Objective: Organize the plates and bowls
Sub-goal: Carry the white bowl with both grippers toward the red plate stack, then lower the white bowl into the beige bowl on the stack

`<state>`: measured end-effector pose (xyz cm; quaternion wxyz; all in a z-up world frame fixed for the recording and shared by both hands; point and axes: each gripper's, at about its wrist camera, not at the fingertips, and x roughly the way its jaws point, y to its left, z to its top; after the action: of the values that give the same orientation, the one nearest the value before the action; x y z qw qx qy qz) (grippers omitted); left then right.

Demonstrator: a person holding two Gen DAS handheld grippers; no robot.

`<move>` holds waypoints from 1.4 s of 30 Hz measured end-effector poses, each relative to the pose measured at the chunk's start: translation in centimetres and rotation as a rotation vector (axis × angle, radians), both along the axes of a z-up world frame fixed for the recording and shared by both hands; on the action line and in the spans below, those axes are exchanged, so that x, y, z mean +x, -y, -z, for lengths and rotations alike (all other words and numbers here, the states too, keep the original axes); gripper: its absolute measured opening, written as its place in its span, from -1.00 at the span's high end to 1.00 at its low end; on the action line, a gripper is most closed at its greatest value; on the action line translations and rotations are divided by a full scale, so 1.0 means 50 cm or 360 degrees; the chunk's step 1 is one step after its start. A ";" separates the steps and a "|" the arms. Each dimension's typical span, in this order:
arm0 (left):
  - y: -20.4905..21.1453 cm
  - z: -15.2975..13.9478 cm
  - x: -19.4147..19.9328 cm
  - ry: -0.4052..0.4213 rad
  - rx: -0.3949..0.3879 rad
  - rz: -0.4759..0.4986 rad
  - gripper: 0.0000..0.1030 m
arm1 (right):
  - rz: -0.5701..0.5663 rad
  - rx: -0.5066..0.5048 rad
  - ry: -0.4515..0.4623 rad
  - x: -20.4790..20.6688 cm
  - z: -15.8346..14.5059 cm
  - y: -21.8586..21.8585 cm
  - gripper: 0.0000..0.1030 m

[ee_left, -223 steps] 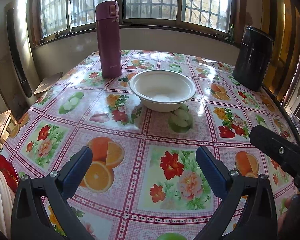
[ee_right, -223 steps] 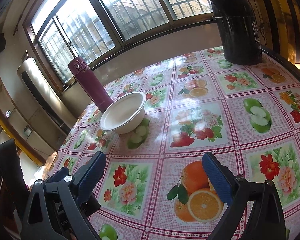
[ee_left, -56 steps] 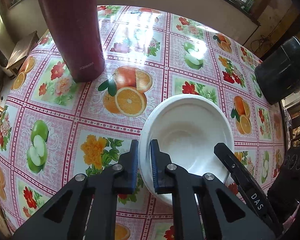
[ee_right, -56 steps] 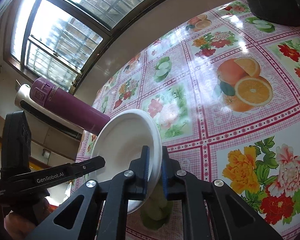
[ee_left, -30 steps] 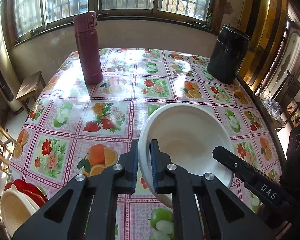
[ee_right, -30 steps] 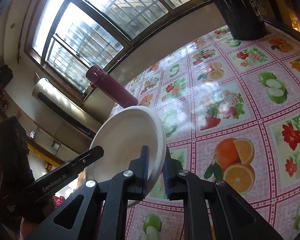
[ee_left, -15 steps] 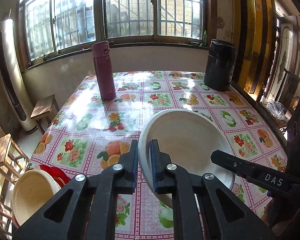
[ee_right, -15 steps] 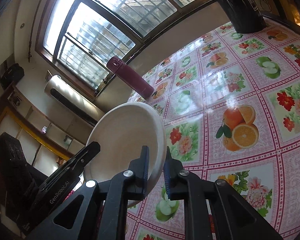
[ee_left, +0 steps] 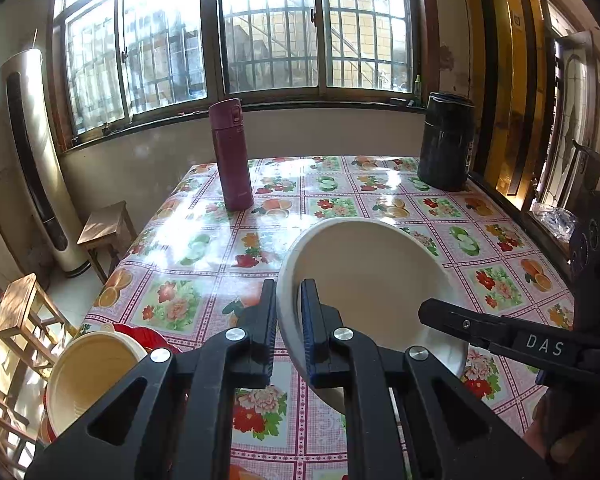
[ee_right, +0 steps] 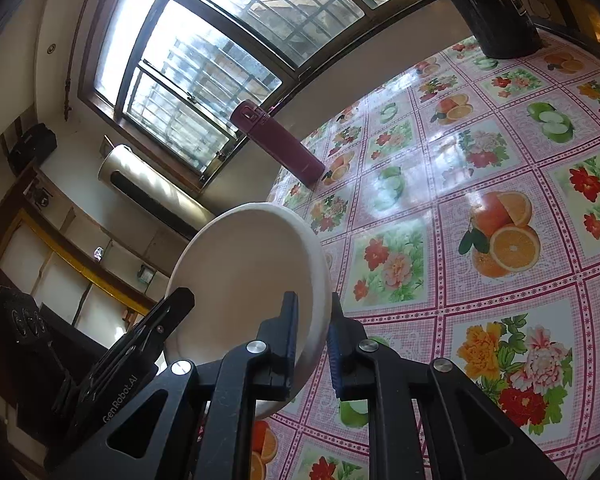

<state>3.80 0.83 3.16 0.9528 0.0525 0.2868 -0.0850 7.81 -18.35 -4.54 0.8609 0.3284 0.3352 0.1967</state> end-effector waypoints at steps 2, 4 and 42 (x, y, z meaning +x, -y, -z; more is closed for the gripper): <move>-0.007 0.000 -0.004 0.0006 -0.0001 -0.0012 0.82 | -0.0017 0.0011 -0.0007 0.001 -0.002 -0.009 0.70; -0.015 0.000 -0.009 0.0010 -0.0003 -0.0023 0.82 | -0.0026 0.0006 -0.0005 0.000 -0.004 -0.019 0.70; -0.279 0.025 -0.059 0.0065 -0.0030 -0.0471 0.79 | -0.0472 -0.0104 0.0002 0.031 -0.038 -0.329 0.70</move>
<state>0.86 14.80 1.93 0.9609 0.0025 0.2712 0.0550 9.36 -1.90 -2.65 0.8327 0.2470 0.3859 0.3109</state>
